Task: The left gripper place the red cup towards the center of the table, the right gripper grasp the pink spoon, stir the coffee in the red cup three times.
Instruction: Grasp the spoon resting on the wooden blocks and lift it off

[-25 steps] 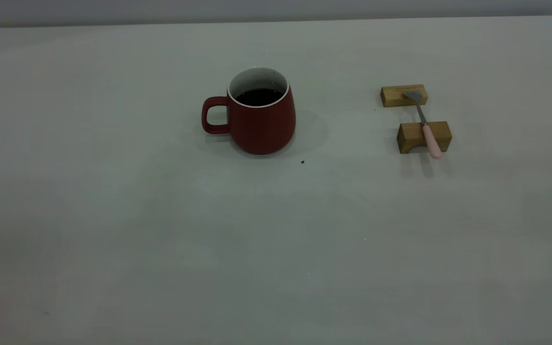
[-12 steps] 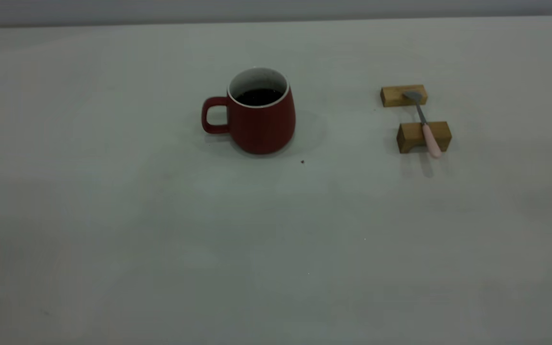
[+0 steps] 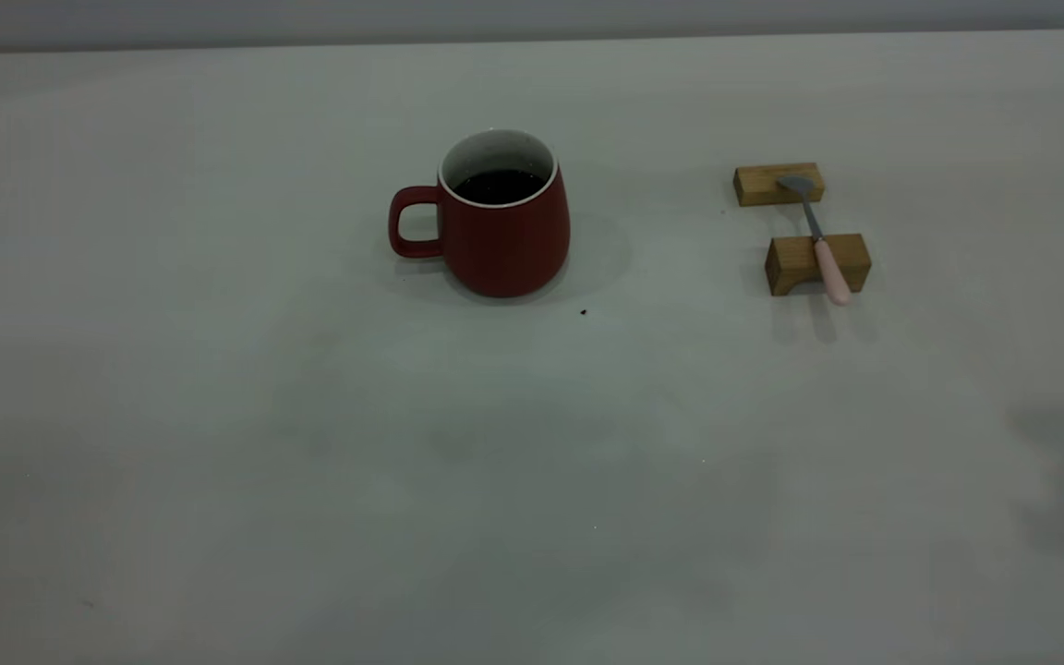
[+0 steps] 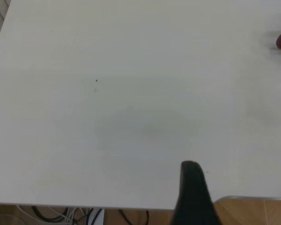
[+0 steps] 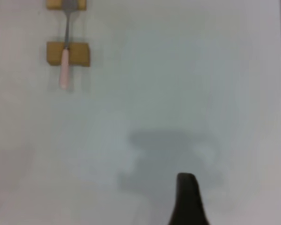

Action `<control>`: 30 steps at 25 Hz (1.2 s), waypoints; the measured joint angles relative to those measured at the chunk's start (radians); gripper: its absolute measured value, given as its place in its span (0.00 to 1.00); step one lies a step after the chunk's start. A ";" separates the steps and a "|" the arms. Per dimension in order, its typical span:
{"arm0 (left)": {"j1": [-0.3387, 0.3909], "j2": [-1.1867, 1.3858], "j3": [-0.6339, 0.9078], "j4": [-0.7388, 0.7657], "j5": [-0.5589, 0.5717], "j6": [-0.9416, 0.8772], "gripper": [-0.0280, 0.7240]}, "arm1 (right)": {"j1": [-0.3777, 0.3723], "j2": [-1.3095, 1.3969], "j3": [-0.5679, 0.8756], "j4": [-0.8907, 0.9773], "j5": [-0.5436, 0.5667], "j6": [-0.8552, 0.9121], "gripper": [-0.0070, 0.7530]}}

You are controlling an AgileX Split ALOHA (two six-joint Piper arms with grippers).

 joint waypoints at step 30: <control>0.000 0.000 0.000 0.000 0.000 0.000 0.82 | 0.310 1.184 -0.537 0.127 -0.195 0.003 0.86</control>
